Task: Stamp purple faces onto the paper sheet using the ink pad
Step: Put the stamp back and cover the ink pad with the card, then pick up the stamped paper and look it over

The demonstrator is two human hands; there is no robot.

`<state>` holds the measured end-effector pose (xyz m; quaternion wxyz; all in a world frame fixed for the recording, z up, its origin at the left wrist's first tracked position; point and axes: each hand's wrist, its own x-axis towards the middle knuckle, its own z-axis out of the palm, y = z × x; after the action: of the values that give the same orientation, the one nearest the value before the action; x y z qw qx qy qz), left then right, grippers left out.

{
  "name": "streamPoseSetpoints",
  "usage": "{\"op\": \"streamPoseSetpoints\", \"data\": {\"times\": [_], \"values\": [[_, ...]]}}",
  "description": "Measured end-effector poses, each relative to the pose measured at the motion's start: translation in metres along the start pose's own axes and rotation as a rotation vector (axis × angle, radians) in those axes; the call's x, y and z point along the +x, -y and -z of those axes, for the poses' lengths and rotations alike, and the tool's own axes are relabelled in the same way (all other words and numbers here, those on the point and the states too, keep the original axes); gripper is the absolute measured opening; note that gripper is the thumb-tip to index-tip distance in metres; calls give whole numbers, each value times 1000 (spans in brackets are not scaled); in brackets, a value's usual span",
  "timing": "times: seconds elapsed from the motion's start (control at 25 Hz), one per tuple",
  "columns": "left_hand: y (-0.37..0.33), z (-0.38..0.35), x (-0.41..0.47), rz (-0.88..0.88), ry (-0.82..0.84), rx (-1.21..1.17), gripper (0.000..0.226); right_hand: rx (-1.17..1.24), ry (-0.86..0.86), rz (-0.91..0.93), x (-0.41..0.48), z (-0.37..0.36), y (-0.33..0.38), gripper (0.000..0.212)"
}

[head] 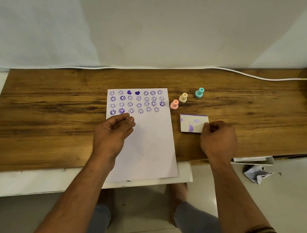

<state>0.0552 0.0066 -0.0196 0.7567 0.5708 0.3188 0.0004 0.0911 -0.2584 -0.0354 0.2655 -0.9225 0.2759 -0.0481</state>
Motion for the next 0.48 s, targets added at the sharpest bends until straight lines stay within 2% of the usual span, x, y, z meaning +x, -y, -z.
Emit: {"op": "streamPoseSetpoints", "data": {"times": [0.2, 0.32, 0.4, 0.48], "values": [[1, 1, 1, -5, 1, 11, 25, -25, -17, 6, -2, -2, 0, 32], [1, 3, 1, -27, -38, 111, 23, 89, -81, 44, -8, 0, 11, 38], [0, 4, 1, -85, -96, 250, 23, 184, -75, 226, -26, -6, 29, 31], [-1, 4, -1, -165, -134, 404, 26, 191, 45, 461, -53, -23, 45, 26]]}}
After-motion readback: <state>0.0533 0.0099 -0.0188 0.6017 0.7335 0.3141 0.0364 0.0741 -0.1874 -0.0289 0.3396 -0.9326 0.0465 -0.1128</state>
